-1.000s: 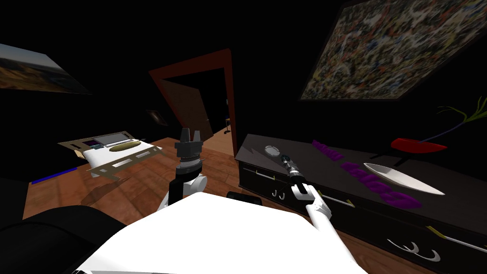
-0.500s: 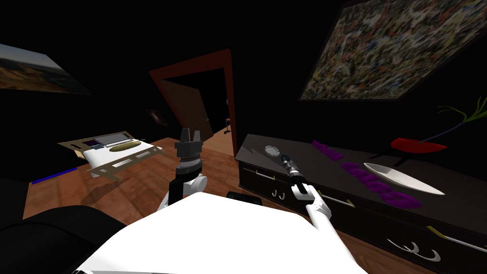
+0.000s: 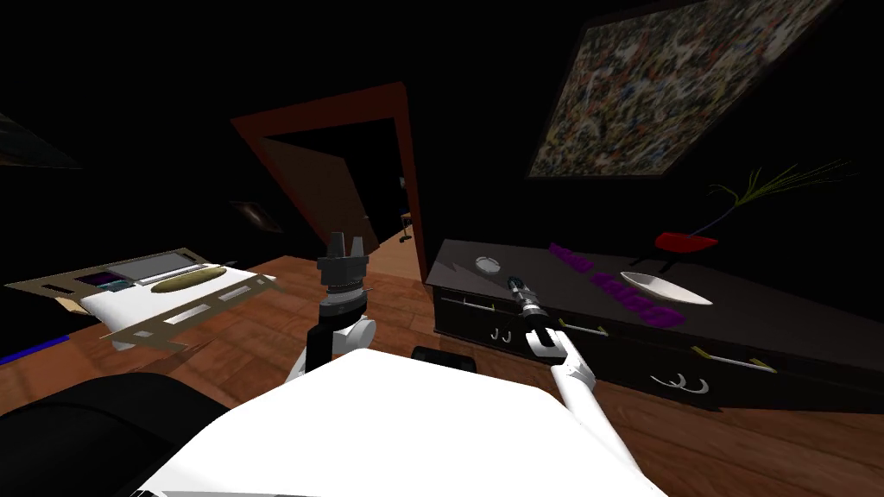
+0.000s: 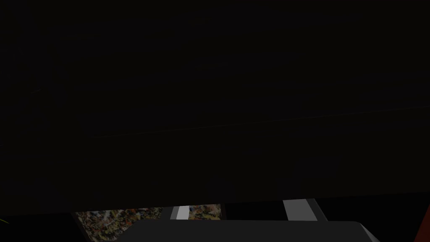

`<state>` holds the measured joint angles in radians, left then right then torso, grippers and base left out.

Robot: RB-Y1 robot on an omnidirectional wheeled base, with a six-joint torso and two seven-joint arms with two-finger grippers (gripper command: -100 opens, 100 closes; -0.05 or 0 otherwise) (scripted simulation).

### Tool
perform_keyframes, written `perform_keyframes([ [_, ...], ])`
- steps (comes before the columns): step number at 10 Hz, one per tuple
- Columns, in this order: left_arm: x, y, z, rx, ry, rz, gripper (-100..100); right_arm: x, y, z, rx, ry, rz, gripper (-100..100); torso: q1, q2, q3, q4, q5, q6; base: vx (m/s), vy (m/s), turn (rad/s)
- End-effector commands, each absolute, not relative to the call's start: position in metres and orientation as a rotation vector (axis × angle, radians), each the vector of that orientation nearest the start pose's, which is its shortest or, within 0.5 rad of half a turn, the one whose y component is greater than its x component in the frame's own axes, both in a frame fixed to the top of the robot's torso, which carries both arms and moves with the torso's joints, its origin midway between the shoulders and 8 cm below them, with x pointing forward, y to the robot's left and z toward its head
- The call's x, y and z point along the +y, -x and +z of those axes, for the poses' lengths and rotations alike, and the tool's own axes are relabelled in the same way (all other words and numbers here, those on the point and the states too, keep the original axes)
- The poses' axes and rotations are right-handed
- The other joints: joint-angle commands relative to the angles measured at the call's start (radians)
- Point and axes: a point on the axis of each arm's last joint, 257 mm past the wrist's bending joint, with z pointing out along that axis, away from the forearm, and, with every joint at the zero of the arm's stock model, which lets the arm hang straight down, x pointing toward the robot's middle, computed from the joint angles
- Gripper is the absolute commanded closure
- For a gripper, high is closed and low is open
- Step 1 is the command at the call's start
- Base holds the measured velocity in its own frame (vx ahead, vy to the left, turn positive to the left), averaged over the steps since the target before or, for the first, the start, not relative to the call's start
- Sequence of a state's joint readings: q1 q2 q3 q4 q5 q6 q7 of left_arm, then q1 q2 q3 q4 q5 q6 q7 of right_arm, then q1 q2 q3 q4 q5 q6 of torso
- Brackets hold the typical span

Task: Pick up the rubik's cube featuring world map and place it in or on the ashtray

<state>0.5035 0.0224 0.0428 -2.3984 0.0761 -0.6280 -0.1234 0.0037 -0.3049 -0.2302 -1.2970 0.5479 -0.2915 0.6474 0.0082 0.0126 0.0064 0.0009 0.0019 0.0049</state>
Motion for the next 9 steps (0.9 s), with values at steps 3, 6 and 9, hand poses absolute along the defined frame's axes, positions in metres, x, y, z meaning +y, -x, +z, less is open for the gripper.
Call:
perform_keyframes([
  [3, 0.287, -0.288, 0.096, 0.439, 0.446, -1.239, 0, -0.39, -0.532, -0.242, 1.531, -0.044, -0.032, 100, 0.002, -0.006, -0.003, -0.001, 0.001, -0.002, -0.062, 0.12, -0.26],
  [6, 0.287, -0.288, 0.096, 0.439, 0.446, -1.239, 0, -0.368, -0.546, -0.23, 1.503, 0.039, -0.071, 100, 0.001, -0.013, -0.007, -0.002, 0.002, -0.002, 0.001, 0.096, -0.257],
  [9, 0.287, -0.288, 0.096, 0.439, 0.446, -1.239, 0, -0.354, -0.558, -0.223, 1.487, 0.098, -0.111, 100, 0.0, -0.013, -0.008, -0.003, 0.002, -0.002, -0.019, 0.063, -0.17],
])
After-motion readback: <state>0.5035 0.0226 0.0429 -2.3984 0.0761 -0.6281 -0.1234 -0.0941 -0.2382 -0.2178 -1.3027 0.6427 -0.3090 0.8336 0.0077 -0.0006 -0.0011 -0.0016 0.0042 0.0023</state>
